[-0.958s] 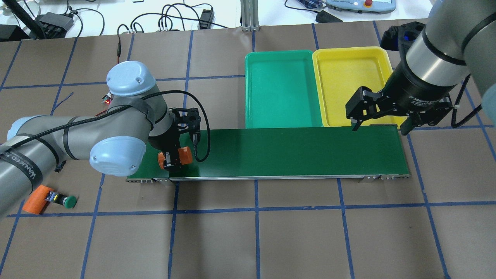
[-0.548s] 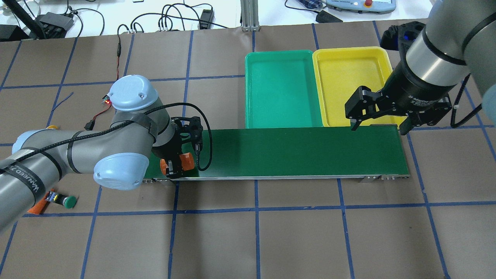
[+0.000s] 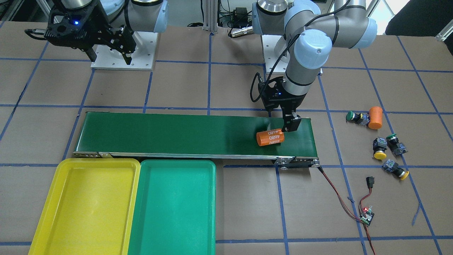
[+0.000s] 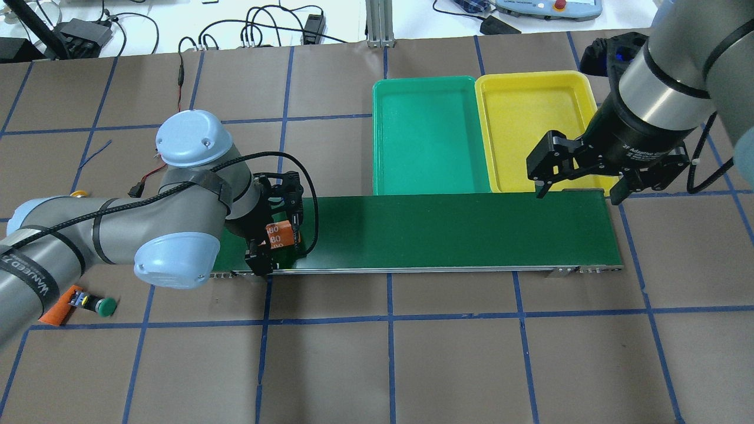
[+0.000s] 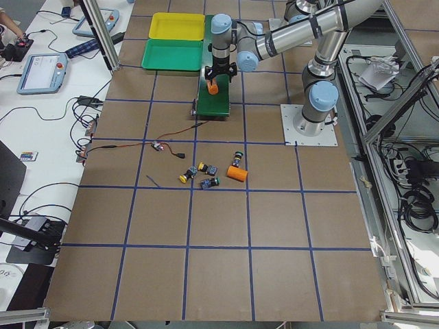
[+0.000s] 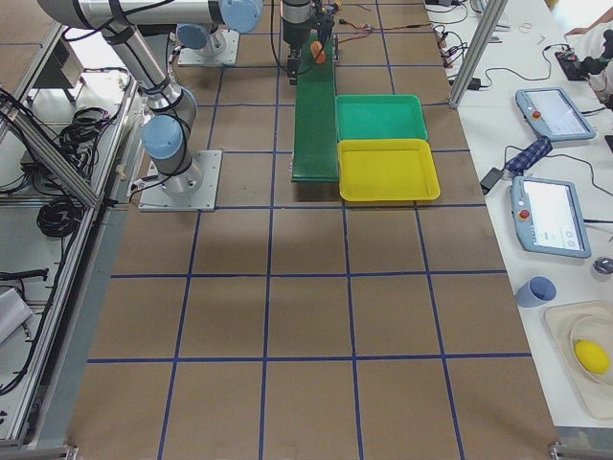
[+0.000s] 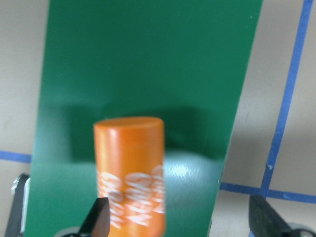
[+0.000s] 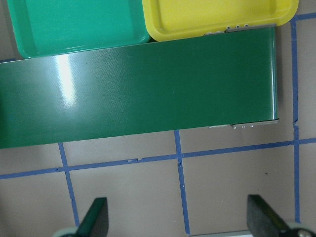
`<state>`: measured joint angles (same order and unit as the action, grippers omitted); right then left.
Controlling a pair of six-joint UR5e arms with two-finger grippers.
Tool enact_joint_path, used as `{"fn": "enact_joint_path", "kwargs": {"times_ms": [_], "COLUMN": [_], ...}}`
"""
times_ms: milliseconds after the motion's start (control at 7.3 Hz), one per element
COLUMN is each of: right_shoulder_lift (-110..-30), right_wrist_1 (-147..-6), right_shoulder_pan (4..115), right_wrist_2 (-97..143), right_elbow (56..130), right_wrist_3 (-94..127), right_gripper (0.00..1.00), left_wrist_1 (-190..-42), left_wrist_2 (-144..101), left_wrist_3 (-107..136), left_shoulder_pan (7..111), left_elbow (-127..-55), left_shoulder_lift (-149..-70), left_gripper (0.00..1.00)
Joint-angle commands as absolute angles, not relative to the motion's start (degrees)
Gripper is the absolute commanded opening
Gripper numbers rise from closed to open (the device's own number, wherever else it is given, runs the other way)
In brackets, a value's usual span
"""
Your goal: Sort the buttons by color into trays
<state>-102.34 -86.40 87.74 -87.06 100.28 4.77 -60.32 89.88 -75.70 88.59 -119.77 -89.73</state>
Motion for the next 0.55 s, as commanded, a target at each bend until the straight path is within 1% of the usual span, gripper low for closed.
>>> {"fn": "enact_joint_path", "kwargs": {"times_ms": [0,411], "right_shoulder_lift": [-102.22,-102.13], "right_wrist_1": [-86.48,-86.57], "right_shoulder_pan": [87.71,87.71], "right_wrist_2": [-87.10,-87.10], "right_elbow": [100.28,100.37], "right_wrist_3": [4.75,4.75], "right_gripper": [1.00,1.00], "left_wrist_1": [-62.31,-61.70], "left_wrist_2": [89.48,89.47], "left_wrist_3": [-75.59,-75.32], "left_shoulder_pan": [75.48,58.50], "left_elbow": [-119.97,-120.15], "left_shoulder_lift": [-86.32,-88.76], "left_gripper": [1.00,1.00]}}
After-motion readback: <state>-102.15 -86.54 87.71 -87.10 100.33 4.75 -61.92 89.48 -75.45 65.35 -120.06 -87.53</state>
